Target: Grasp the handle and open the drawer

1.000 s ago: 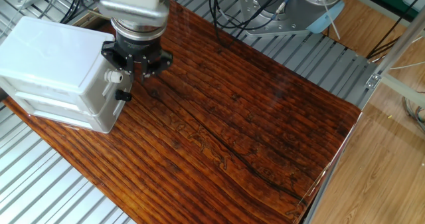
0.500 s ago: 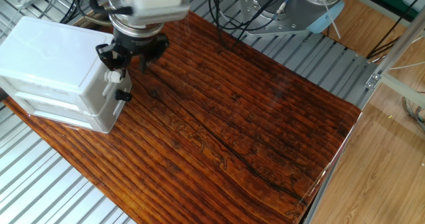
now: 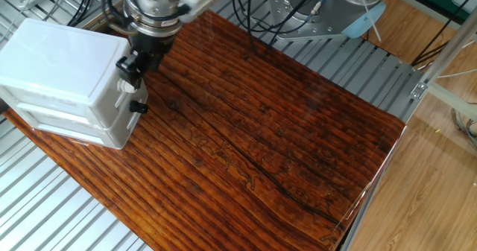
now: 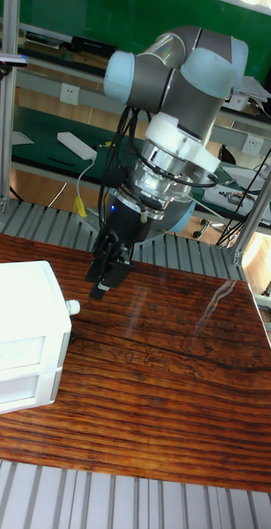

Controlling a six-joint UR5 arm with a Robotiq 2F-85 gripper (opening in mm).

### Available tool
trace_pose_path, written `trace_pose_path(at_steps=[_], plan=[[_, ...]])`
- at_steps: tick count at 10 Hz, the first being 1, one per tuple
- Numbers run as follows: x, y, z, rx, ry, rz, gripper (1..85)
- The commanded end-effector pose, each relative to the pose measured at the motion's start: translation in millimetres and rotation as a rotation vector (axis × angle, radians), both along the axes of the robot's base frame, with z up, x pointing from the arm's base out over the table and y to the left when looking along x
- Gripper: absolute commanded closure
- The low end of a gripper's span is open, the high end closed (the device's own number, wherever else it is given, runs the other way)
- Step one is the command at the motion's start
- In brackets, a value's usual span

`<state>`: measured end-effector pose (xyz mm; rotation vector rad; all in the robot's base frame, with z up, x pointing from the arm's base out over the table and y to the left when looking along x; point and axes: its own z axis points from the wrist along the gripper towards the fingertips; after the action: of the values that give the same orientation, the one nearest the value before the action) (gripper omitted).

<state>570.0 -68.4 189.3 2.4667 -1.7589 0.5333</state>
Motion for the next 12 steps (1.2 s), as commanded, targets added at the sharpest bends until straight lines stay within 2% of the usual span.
trace_pose_path(at_steps=[1,3,4,5,7,9,12], plan=[[11.2,-6,0.1,-0.05,-0.032,0.189,35.3],[12.8,-10,-0.8,-0.046,-0.046,0.189,35.3],[17.1,-14,-1.0,-0.018,-0.07,0.163,36.0],[19.2,-18,-4.9,0.011,-0.075,0.139,36.0],[18.4,-26,-18.3,0.062,-0.057,0.086,36.3],[17.9,-29,-28.3,0.102,-0.045,0.076,36.3],[12.0,-27,-35.0,0.122,-0.028,0.077,36.3]])
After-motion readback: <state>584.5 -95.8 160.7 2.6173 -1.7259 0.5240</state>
